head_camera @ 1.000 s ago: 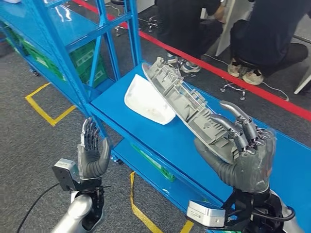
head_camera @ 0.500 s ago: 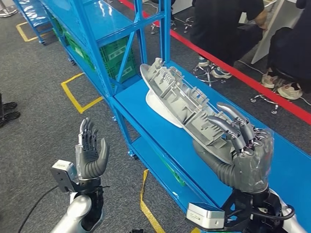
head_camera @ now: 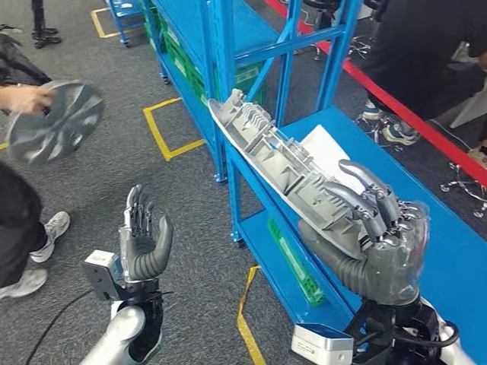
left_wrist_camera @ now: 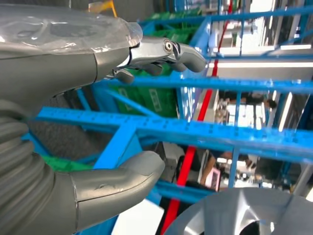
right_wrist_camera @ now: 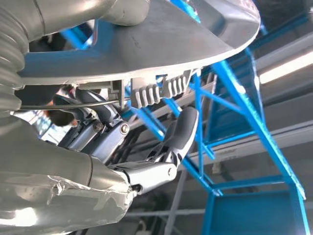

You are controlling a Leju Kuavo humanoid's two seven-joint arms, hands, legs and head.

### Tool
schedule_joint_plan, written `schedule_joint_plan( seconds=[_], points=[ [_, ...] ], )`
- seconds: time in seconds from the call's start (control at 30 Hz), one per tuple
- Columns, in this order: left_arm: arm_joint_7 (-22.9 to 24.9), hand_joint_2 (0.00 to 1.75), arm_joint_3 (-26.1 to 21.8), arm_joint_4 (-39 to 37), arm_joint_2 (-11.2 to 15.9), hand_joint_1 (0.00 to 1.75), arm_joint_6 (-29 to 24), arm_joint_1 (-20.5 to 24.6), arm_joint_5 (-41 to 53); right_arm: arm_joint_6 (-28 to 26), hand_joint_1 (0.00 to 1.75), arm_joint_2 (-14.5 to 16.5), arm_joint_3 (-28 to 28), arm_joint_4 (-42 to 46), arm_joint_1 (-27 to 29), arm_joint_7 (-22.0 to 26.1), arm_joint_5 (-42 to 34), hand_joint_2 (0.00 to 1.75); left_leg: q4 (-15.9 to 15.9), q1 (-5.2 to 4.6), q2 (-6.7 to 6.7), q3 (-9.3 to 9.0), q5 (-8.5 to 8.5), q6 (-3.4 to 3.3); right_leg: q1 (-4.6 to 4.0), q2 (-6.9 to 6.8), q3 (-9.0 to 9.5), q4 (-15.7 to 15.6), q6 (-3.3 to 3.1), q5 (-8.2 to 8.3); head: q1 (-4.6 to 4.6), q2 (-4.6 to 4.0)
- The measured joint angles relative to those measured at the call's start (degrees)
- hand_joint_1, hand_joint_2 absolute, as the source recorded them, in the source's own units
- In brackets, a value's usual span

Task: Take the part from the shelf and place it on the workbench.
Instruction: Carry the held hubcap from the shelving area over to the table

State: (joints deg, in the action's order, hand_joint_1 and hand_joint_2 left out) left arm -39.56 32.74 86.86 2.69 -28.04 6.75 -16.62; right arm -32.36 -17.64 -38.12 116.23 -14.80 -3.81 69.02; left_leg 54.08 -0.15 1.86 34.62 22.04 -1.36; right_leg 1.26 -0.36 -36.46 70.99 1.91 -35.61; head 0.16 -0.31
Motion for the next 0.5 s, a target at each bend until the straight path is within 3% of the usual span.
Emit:
schedule_joint_plan(
  seconds=[0.03,0.07,0.1,0.17,0.23,0.3,0.33,0.4,0.43,0.5],
  points=[
    [0.05,1.75,0.00,0.00,-0.01,0.00,0.00,-0.03,0.02,0.01,1.75,0.01,-0.02,0.01,0.02,-0.01,-0.04,1.75,0.04,-0.04,0.85,-0.11,0.07,-0.05,-0.04,0.17,-1.24,1.78,0.02,0.10,0.19,0.00],
    [0.11,1.75,0.00,0.00,-0.01,0.00,0.00,-0.04,0.04,0.02,1.75,0.01,-0.03,0.01,0.02,-0.06,-0.10,1.75,0.09,-0.05,1.74,-0.27,0.16,-0.05,-0.06,0.29,-1.35,1.12,-0.04,1.45,0.32,0.00],
    [0.20,1.75,0.00,0.01,-0.01,0.00,-0.01,-0.04,0.07,0.03,1.75,0.00,-0.04,0.01,0.00,-0.11,-0.21,1.75,0.19,-0.03,2.68,-0.49,0.28,0.01,-0.06,0.64,-0.40,-1.80,-0.20,3.80,0.54,0.00],
    [0.35,1.75,0.00,0.02,-0.01,0.00,-0.09,0.00,0.12,0.04,1.75,-0.01,-0.04,0.02,-0.08,-0.23,-0.56,1.75,0.49,-0.04,4.32,-0.72,0.58,0.27,0.13,3.20,2.58,-9.72,-0.63,8.28,1.07,0.00],
    [0.46,1.75,0.00,0.03,0.00,0.00,-0.15,0.07,0.16,0.04,1.75,-0.02,-0.05,0.08,-0.23,-0.28,-0.92,1.75,0.81,0.12,5.82,-0.28,0.61,0.77,0.23,5.35,4.69,-14.22,-0.91,9.50,1.19,0.00],
    [0.53,1.75,0.00,0.06,0.02,0.00,-0.16,0.02,0.21,0.04,1.75,-0.01,-0.08,0.15,-0.44,-0.30,-1.10,1.75,0.78,0.37,7.34,0.26,0.27,1.52,0.16,4.65,5.50,-15.10,-1.16,9.24,1.01,0.00],
    [0.54,1.75,0.00,0.08,0.04,0.00,-0.16,-0.07,0.22,0.04,1.75,0.01,-0.10,0.16,-0.57,-0.30,-1.14,1.75,0.95,0.35,7.02,0.43,0.33,1.86,0.19,3.85,5.78,-15.41,-1.39,9.38,0.88,0.00],
    [0.53,1.75,0.00,0.16,0.09,0.00,-0.16,-0.01,0.22,0.04,1.75,-0.01,-0.12,0.17,-0.82,-0.31,-1.15,1.75,3.92,0.08,3.91,1.90,1.95,2.40,0.34,2.12,6.51,-16.21,-1.93,9.62,0.25,0.00],
    [0.53,1.75,0.00,0.18,0.10,0.00,-0.15,0.06,0.22,0.04,1.75,-0.02,-0.12,0.17,-0.89,-0.33,-1.15,1.75,7.21,0.12,1.61,3.60,3.50,2.63,0.22,1.21,6.76,-16.43,-2.16,9.61,-0.11,0.00],
    [0.54,1.75,0.00,0.20,0.11,0.00,-0.07,0.16,0.21,0.03,1.75,-0.04,-0.11,0.18,-0.94,-0.39,-1.15,1.75,14.82,0.53,-0.69,7.93,6.32,3.08,0.01,-0.57,6.89,-16.50,-2.47,9.44,-0.65,0.00]
  ],
)
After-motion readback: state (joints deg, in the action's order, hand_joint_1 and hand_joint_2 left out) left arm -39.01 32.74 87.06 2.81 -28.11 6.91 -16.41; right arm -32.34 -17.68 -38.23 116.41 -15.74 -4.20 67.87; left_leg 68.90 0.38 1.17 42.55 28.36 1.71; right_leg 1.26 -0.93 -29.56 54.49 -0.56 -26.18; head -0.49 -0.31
